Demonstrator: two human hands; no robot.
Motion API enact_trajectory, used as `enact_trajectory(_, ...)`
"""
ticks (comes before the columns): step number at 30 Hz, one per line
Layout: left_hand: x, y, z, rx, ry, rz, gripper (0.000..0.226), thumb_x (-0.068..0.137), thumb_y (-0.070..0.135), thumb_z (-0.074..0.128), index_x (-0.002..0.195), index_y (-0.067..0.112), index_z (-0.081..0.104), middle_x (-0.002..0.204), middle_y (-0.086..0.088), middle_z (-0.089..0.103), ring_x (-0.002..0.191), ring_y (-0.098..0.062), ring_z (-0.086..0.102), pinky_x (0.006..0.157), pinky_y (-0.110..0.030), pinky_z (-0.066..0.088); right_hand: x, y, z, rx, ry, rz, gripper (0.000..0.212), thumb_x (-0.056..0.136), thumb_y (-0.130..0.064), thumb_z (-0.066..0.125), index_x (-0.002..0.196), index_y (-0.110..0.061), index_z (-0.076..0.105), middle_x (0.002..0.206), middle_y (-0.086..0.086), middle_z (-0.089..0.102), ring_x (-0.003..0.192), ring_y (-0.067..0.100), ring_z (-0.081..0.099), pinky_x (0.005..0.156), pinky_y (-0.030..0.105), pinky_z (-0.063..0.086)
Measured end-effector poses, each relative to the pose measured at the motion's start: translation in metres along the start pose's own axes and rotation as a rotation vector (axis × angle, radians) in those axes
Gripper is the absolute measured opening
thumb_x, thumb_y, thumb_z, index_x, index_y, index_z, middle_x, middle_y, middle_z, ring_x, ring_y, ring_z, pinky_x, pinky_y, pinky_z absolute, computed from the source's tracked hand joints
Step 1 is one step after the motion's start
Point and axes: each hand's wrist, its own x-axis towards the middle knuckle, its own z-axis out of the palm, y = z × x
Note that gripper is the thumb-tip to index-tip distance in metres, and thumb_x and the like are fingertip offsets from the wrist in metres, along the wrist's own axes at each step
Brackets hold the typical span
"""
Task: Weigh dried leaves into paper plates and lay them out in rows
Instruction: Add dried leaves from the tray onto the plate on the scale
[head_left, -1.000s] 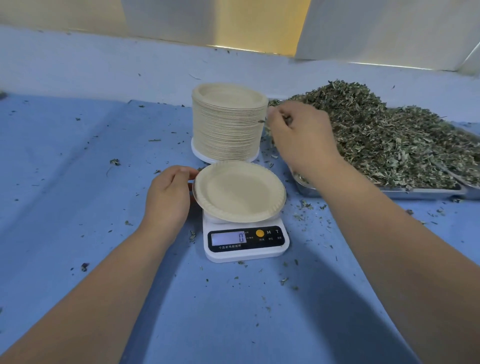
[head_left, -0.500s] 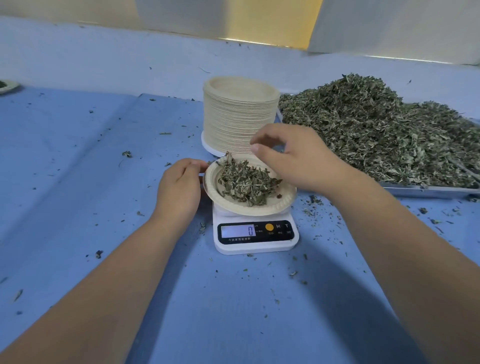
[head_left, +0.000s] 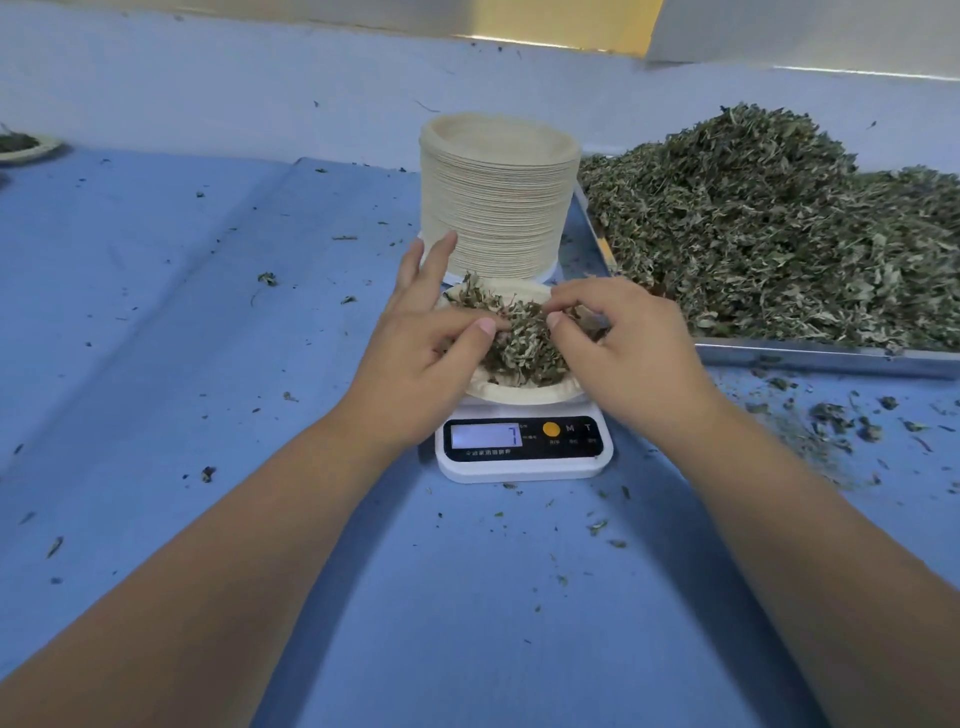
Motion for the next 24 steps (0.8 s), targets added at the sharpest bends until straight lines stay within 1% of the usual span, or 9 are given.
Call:
enact_trajectory(3, 0.0006, 0.003, -0.0015, 0.012, 0.097, -0.012, 0.03, 0.1, 0.026, 0.051, 0.115, 0.025, 0.077, 0.167, 0.013, 0.02, 0.155, -0.001, 0.002, 0.113, -0.006, 0.004, -0.0038, -0.0022, 0.0011, 0.044, 0.067, -0.041, 0.021, 0.094, -0.03, 0.06, 0.107, -0.023, 0.075, 0.104, -0.018, 0.06, 0.111, 0.006, 0.056, 0.092, 0.013, 0.038)
enact_trajectory(5, 0.0014, 0.0044, -0.0041, -0.003, 0.142, -0.036, 0.035, 0.098, 0.03, 0.048, 0.12, 0.027, 0.074, 0.164, 0.016, 0.021, 0.154, 0.001, 0.005, 0.12, -0.017, 0.008, -0.0045, -0.0015, 0.0002, 0.06, 0.084, -0.079, 0.022, 0.094, -0.027, 0.059, 0.105, -0.018, 0.075, 0.103, -0.017, 0.061, 0.114, 0.005, 0.054, 0.096, 0.006, 0.034)
enact_trajectory(8, -0.0008, 0.007, -0.0043, 0.003, 0.091, -0.059, 0.036, 0.097, 0.031, 0.046, 0.12, 0.03, 0.074, 0.169, 0.008, 0.02, 0.157, -0.005, 0.006, 0.126, -0.033, 0.013, -0.0063, 0.0013, 0.0009, 0.053, 0.077, -0.086, 0.02, 0.096, -0.024, 0.059, 0.105, -0.016, 0.076, 0.102, -0.016, 0.061, 0.111, 0.007, 0.056, 0.093, 0.014, 0.039)
enact_trajectory(12, -0.0026, 0.0099, -0.0035, -0.016, 0.074, -0.065, 0.038, 0.097, 0.031, 0.045, 0.12, 0.028, 0.075, 0.169, 0.008, 0.023, 0.156, -0.003, 0.008, 0.127, -0.034, 0.015, -0.0074, 0.0033, 0.002, 0.064, 0.08, -0.082, 0.022, 0.096, -0.026, 0.057, 0.105, -0.016, 0.076, 0.102, -0.013, 0.065, 0.107, 0.007, 0.056, 0.084, 0.021, 0.045)
enact_trajectory(14, -0.002, 0.0094, -0.0038, -0.026, 0.087, -0.084, 0.037, 0.097, 0.031, 0.046, 0.122, 0.027, 0.073, 0.168, 0.008, 0.025, 0.156, -0.002, 0.011, 0.125, -0.029, 0.018, -0.0072, 0.0042, 0.0021, 0.057, 0.093, -0.088, 0.022, 0.096, -0.026, 0.058, 0.105, -0.017, 0.076, 0.102, -0.013, 0.064, 0.103, 0.007, 0.057, 0.083, 0.022, 0.046)
enact_trajectory(16, -0.0016, 0.0082, -0.0042, -0.034, 0.098, -0.107, 0.031, 0.101, 0.025, 0.05, 0.124, 0.027, 0.071, 0.168, 0.006, 0.026, 0.153, 0.003, 0.015, 0.116, -0.011, 0.018, -0.0076, 0.0054, 0.0022, 0.06, 0.1, -0.08, 0.022, 0.096, -0.026, 0.059, 0.106, -0.017, 0.076, 0.102, -0.008, 0.068, 0.089, 0.001, 0.057, 0.078, 0.022, 0.045)
enact_trajectory(19, -0.0012, 0.0057, -0.0041, -0.026, 0.097, -0.129, 0.029, 0.105, 0.018, 0.052, 0.124, 0.03, 0.07, 0.167, 0.009, 0.026, 0.137, 0.025, 0.022, 0.099, 0.006, 0.018, -0.008, 0.0065, 0.0014, 0.066, 0.097, -0.063, 0.022, 0.096, -0.027, 0.059, 0.107, -0.018, 0.075, 0.101, -0.003, 0.068, 0.08, -0.008, 0.05, 0.075, 0.019, 0.043)
enact_trajectory(22, -0.0007, 0.0032, -0.0033, -0.032, 0.1, -0.13, 0.029, 0.105, 0.02, 0.052, 0.124, 0.034, 0.068, 0.168, 0.012, 0.025, 0.144, 0.017, 0.022, 0.108, -0.004, 0.021, -0.0082, 0.0069, 0.0006, 0.055, 0.093, -0.069, 0.023, 0.096, -0.028, 0.058, 0.107, -0.016, 0.075, 0.101, -0.003, 0.069, 0.093, 0.008, 0.059, 0.081, 0.024, 0.046)
enact_trajectory(24, -0.001, 0.003, -0.0032, -0.019, 0.1, -0.11, 0.03, 0.105, 0.021, 0.052, 0.129, 0.034, 0.065, 0.168, 0.013, 0.022, 0.134, 0.026, 0.026, 0.11, -0.005, 0.021, -0.0079, 0.0068, -0.001, 0.051, 0.083, -0.058, 0.025, 0.095, -0.029, 0.057, 0.107, -0.016, 0.075, 0.102, -0.004, 0.07, 0.103, 0.012, 0.059, 0.087, 0.028, 0.048)
